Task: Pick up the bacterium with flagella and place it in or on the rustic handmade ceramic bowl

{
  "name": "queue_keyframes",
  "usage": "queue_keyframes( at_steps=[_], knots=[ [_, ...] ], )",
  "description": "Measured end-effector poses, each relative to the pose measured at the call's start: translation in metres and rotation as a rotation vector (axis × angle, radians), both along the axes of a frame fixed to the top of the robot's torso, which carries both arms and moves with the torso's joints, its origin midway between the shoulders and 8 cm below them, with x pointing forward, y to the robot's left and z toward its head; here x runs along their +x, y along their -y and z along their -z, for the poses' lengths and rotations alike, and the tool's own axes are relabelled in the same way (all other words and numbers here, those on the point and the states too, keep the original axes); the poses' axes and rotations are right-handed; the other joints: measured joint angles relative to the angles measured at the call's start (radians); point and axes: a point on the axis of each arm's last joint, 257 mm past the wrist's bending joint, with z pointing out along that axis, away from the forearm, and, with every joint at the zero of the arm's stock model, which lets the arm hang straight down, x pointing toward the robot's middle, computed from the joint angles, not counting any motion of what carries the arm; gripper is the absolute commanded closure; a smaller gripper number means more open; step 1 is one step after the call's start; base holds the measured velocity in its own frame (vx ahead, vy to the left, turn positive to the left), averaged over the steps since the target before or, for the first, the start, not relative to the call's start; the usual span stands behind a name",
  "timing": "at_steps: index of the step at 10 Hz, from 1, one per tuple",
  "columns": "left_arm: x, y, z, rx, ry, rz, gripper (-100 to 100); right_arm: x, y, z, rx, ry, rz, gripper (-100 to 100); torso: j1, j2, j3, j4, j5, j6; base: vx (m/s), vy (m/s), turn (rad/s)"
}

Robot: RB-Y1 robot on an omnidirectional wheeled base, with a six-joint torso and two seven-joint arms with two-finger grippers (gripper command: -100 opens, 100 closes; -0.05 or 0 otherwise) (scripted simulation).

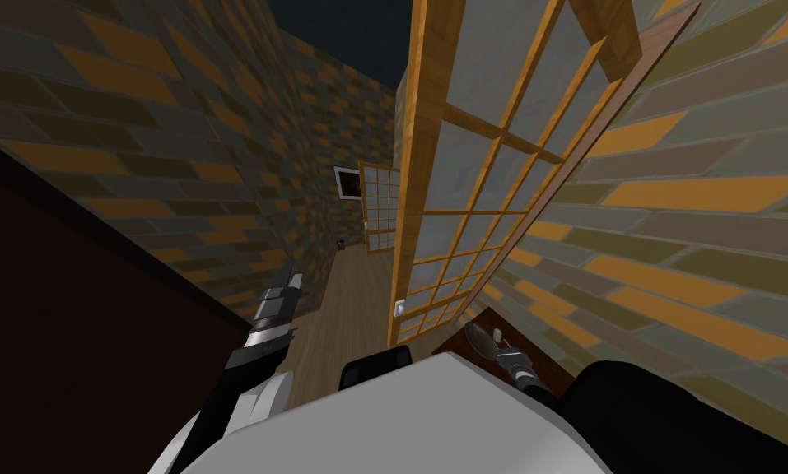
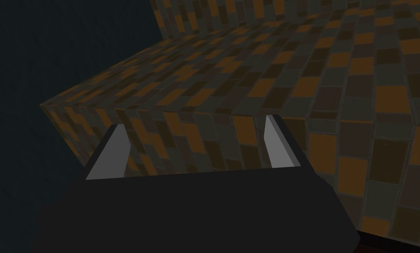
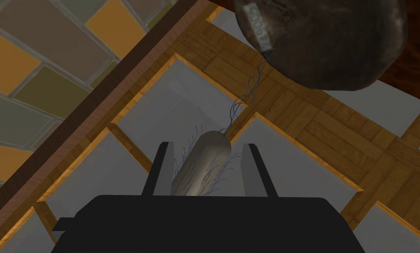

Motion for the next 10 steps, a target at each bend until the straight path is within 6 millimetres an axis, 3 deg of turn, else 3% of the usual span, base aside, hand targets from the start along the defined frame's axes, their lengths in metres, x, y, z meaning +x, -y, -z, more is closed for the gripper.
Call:
queue_keyframes(
  at_steps=[2, 3, 7, 8, 9, 10],
  knots=[
    [0.0, 0.0, 0.0, 0.0, 0.0, 0.0, 0, 0.004, 0.01, -0.009, -0.007, 0.001, -0.018, 100, 0.001, 0.0, 0.0, 0.0, 0.0, 0.0, 0.019, -0.018, 0.039],
    [0.0, 0.0, 0.0, 0.0, 0.0, 0.0, 0, 0.005, 0.011, -0.01, -0.007, 0.003, -0.019, -100, 0.002, 0.001, 0.0, 0.0, 0.0, 0.001, 0.0, 0.0, 0.0],
    [0.0, 0.0, 0.0, 0.0, 0.0, 0.0, 0, 0.006, 0.011, -0.01, -0.007, 0.003, -0.019, -100, 0.003, 0.002, 0.001, 0.0, 0.0, 0.001, 0.0, 0.0, 0.0],
    [0.0, 0.0, 0.0, 0.0, 0.0, 0.0, 0, 0.006, 0.011, -0.01, -0.007, 0.003, -0.019, 0, 0.003, 0.002, 0.001, 0.0, 0.0, 0.001, 0.0, 0.0, 0.0],
    [0.0, 0.0, 0.0, 0.0, 0.0, 0.0, 0, 0.006, 0.011, -0.01, -0.007, 0.003, -0.019, -100, 0.003, 0.002, 0.001, 0.0, 0.0, 0.001, 0.01, 0.033, -0.035],
    [0.0, 0.0, 0.0, 0.0, 0.0, 0.0, 0, 0.006, 0.016, -0.016, -0.009, 0.005, -0.022, -100, 0.005, 0.002, 0.001, 0.0, 0.0, 0.001, 0.01, 0.065, -0.042]
  ],
)
